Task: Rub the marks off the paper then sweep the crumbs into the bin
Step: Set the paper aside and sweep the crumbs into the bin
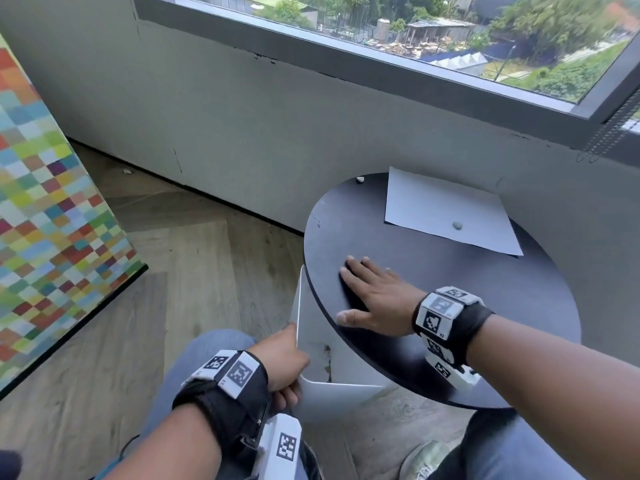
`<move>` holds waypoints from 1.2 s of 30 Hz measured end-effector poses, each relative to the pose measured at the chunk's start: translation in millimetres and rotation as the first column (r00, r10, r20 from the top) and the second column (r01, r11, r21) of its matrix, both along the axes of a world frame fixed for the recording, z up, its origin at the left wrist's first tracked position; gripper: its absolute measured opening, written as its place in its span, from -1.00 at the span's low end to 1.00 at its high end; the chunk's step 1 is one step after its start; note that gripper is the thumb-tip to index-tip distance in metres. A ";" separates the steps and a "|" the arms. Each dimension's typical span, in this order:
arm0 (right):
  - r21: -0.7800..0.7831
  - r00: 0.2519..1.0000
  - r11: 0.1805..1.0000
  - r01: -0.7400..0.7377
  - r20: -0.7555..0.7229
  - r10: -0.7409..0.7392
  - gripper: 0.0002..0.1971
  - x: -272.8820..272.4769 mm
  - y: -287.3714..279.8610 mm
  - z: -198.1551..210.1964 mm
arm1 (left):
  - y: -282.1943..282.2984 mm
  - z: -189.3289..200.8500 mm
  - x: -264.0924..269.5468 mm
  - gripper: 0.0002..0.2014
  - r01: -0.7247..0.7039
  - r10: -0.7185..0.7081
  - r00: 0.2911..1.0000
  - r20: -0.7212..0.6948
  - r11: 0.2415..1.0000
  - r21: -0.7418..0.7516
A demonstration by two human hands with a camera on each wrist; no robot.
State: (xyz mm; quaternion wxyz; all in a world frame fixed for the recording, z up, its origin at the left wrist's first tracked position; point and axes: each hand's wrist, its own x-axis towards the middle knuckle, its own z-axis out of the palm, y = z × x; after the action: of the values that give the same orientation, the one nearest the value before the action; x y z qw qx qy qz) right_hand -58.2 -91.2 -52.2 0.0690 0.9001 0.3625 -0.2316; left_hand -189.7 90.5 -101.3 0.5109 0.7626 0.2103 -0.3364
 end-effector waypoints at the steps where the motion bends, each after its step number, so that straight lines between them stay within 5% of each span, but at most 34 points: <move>1: -0.007 0.999 0.999 -0.034 -0.006 0.034 -0.01 -12.3 -4.1 0.2 | 0.5 -0.8 0.2 -0.70 0.002 -0.002 1.000 0.006 1.000 0.001; 4: 0.007 0.977 0.979 -0.202 -0.071 0.202 -0.03 -53.1 -23.4 2.5 | 1.8 -3.8 1.1 -0.68 0.007 -0.007 1.000 0.021 1.000 0.009; 7: 0.198 0.936 0.934 -0.297 -0.136 0.326 -0.15 -69.9 -39.9 8.8 | 0.5 -5.5 2.8 -0.66 0.011 -0.012 1.000 0.029 1.000 0.004; 10: 0.265 0.999 0.964 0.024 -0.039 -0.014 -0.21 -52.0 -42.5 11.0 | -1.6 -3.4 2.4 -0.68 0.021 -0.021 1.000 0.023 1.000 0.011; 13: 0.112 0.949 0.943 0.314 -0.003 -0.316 -0.16 -46.3 -39.9 -1.2 | -4.4 0.2 0.8 -0.75 0.003 -0.003 1.000 0.007 1.000 0.007; 16: 0.079 0.982 0.979 0.189 -0.015 -0.189 -0.11 -93.2 -32.3 -13.1 | -6.6 4.8 -0.6 -0.75 -0.008 0.008 1.000 0.012 1.000 0.011; 20: 0.303 0.993 0.953 0.009 -0.117 0.028 -0.15 -136.4 -37.0 -4.6 | -11.6 13.5 -2.9 -0.75 0.014 -0.016 0.998 0.059 0.999 0.032; 23: 0.472 0.957 0.834 0.285 -0.099 -0.271 -0.14 -105.4 -67.1 -1.9 | -10.5 13.9 -4.1 -0.77 0.012 -0.014 0.999 0.050 0.999 0.044; 26: 0.377 0.691 0.619 0.689 -0.083 -0.718 -0.19 -65.5 -104.9 -10.8 | -7.7 5.2 -2.0 -0.72 -0.005 0.004 0.999 0.033 1.000 0.029; 28: 0.253 0.623 0.603 0.757 0.001 -0.782 -0.17 -57.8 -111.9 -23.9 | -6.9 4.0 0.6 -0.68 0.002 -0.003 1.000 0.019 0.999 0.046; 32: 0.252 0.704 0.687 0.681 0.030 -0.709 -0.10 -86.3 -62.7 -36.5 | -7.6 7.4 -0.7 -0.69 -0.004 0.003 1.000 0.013 0.998 0.060; 36: 0.341 0.938 0.878 0.334 -0.034 -0.344 -0.04 -131.5 3.9 -32.4 | -6.8 13.4 -0.4 -0.77 0.005 -0.009 0.998 0.055 0.997 0.075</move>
State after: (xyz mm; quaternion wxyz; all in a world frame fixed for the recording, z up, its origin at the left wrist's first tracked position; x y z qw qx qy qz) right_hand -189.7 -87.3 -84.6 -0.1249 0.9509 0.2329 -0.1609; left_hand -190.1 83.7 -88.0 0.4863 0.7910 0.2059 -0.3088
